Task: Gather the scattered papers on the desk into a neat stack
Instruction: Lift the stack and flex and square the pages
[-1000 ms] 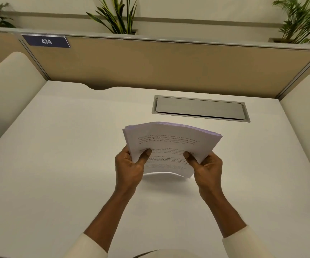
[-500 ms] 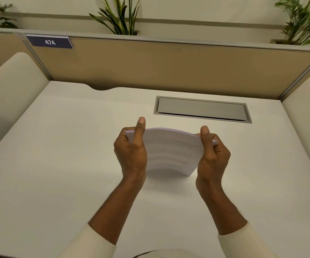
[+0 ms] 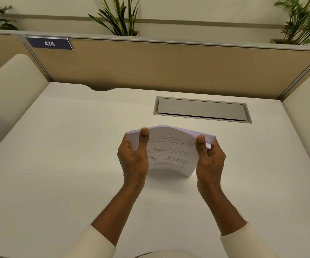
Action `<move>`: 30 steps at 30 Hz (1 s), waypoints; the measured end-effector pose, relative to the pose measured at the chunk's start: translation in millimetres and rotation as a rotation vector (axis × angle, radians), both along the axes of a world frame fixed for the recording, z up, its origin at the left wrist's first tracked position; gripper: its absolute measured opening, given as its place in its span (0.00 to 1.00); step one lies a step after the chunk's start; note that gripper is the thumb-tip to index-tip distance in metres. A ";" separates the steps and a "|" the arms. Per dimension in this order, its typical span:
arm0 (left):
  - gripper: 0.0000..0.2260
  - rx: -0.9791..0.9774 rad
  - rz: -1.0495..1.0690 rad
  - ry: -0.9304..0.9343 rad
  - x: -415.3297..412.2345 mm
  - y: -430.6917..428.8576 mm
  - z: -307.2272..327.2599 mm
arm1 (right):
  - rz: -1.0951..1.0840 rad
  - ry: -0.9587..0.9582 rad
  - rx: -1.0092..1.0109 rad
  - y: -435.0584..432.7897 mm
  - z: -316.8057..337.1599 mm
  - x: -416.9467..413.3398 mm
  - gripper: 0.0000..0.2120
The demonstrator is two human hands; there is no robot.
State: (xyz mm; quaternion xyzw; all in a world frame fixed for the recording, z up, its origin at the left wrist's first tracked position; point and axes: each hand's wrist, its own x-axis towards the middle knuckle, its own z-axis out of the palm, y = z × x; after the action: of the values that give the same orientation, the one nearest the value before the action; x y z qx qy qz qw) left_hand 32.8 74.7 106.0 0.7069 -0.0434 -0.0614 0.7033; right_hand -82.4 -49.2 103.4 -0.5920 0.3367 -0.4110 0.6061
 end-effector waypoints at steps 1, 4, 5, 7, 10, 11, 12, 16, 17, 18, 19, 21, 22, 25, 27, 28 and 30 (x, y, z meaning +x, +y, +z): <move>0.32 0.013 -0.014 -0.001 -1.2 2.2 -6.7 | 0.029 0.015 -0.001 -1.4 -4.9 -2.7 0.32; 0.21 0.107 -0.047 -0.015 -5.1 6.8 -31.1 | 0.076 0.069 0.043 -2.4 -16.8 -8.4 0.34; 0.18 0.139 -0.056 -0.025 -6.5 7.5 -39.2 | 0.090 0.077 0.061 -1.7 -21.5 -8.9 0.31; 0.19 0.165 -0.066 -0.018 -8.3 8.2 -51.0 | 0.111 0.088 0.075 -0.5 -30.2 -8.2 0.17; 0.20 0.159 -0.073 0.009 -8.6 8.3 -55.8 | 0.108 0.126 0.080 -1.7 -37.8 -9.5 0.15; 0.19 0.151 -0.077 0.007 -7.8 8.2 -54.8 | 0.107 0.134 0.086 -3.0 -38.7 -10.1 0.15; 0.19 0.141 -0.083 0.002 -7.0 8.0 -52.8 | 0.104 0.135 0.093 -3.9 -38.1 -10.4 0.15; 0.22 0.121 -0.082 -0.018 -7.0 8.1 -46.8 | 0.126 0.107 0.083 -5.9 -33.9 -11.9 0.14; 0.22 0.114 -0.074 -0.019 -7.1 8.4 -46.7 | 0.137 0.092 0.079 -6.2 -33.0 -13.1 0.14; 0.23 0.099 -0.066 -0.021 -6.7 9.2 -46.8 | 0.139 0.079 0.072 -6.6 -31.6 -14.4 0.14; 0.23 0.084 -0.058 -0.025 -5.7 10.4 -47.1 | 0.138 0.071 0.061 -7.0 -30.9 -15.5 0.15; 0.21 0.069 -0.056 -0.025 -2.5 11.3 -46.8 | 0.134 0.065 0.043 -7.7 -31.8 -16.0 0.15; 0.20 0.068 -0.067 -0.015 -1.5 10.5 -46.1 | 0.137 0.063 0.042 -7.7 -32.9 -15.5 0.16; 0.16 0.063 -0.103 0.035 -2.9 5.9 -42.2 | 0.144 0.049 0.050 -5.7 -33.8 -13.1 0.21; 0.14 0.037 -0.094 0.068 -3.5 3.0 -39.6 | 0.139 0.040 0.055 -5.9 -32.4 -12.0 0.22; 0.14 0.025 -0.081 0.076 -3.2 2.7 -37.5 | 0.136 0.034 0.057 -6.6 -31.3 -12.1 0.22; 0.14 0.016 -0.073 0.064 -2.8 3.0 -33.7 | 0.140 0.032 0.048 -7.8 -29.7 -13.0 0.21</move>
State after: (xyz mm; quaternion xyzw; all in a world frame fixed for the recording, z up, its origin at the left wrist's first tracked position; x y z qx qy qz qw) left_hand 29.9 77.7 72.3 0.7080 -0.0462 -0.1098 0.6961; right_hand -95.4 -57.0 73.7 -0.6060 0.3136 -0.3499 0.6418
